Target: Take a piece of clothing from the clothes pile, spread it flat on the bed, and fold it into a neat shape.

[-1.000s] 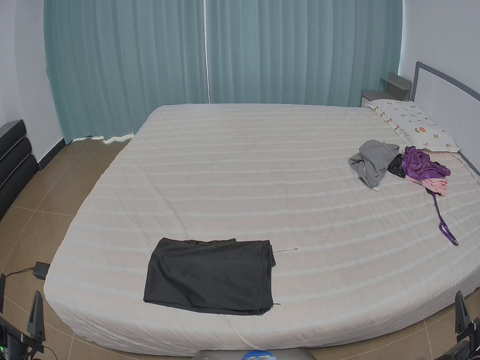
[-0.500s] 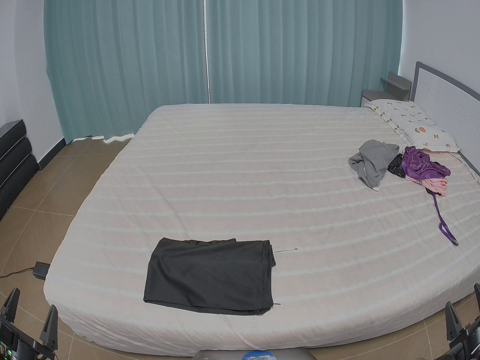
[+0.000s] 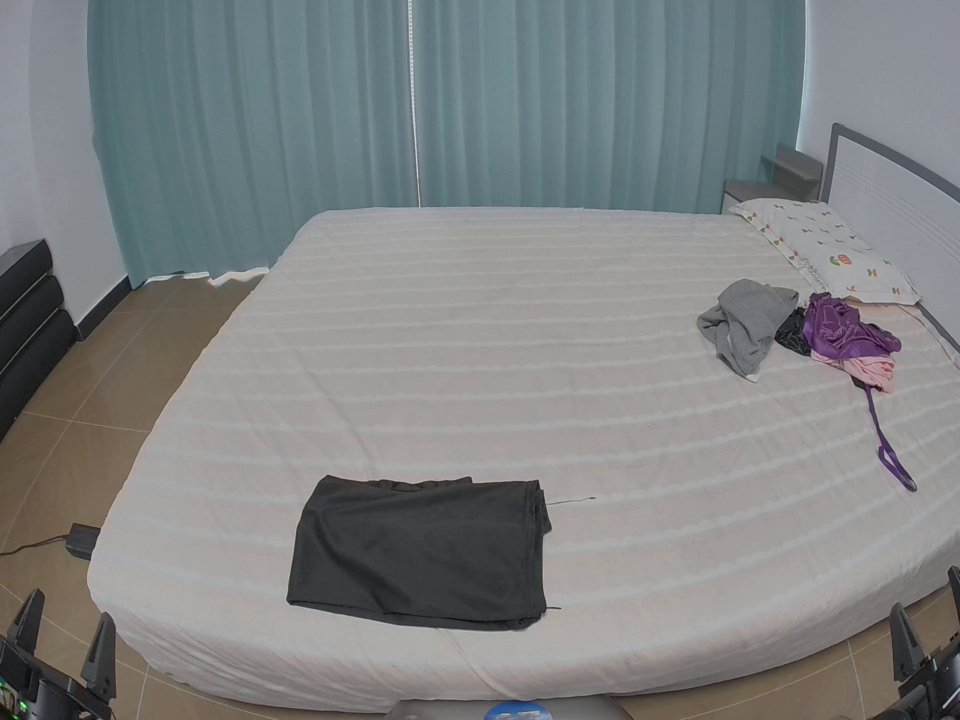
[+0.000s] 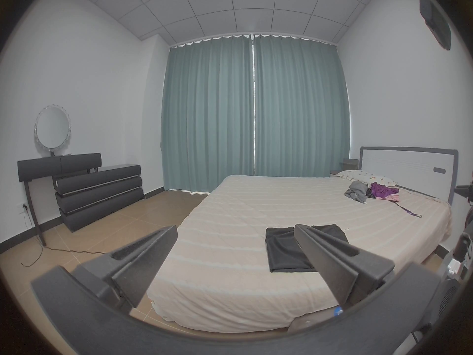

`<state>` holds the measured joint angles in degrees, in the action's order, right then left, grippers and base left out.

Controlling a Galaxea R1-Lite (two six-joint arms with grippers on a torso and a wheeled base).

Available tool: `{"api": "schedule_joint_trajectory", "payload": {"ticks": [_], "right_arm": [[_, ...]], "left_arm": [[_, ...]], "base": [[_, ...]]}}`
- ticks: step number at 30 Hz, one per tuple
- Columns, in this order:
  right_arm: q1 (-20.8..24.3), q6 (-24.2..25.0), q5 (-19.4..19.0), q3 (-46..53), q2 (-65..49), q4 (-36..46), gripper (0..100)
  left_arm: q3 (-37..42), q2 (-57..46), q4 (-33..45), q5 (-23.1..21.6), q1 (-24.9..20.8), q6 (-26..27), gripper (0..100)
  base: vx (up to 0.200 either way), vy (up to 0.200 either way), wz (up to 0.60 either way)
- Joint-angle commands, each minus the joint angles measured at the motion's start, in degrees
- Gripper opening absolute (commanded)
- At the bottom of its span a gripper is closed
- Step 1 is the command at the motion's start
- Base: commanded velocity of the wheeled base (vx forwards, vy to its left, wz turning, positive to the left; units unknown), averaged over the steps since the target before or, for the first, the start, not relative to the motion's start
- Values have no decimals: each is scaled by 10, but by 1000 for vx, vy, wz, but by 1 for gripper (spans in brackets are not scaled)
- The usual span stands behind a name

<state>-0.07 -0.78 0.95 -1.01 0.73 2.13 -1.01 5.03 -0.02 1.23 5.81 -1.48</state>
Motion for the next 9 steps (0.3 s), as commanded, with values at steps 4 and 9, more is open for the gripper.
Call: {"api": "schedule_joint_trajectory", "payload": {"ticks": [4, 9], "right_arm": [[1, 1, 0, 2, -7, 0, 100], [1, 3, -1, 2, -7, 0, 100]], "left_arm": [[10, 2, 0, 13, 1, -5, 100], [10, 2, 0, 13, 0, -5, 100]], "base": [[0, 0, 0], [0, 0, 0]]}}
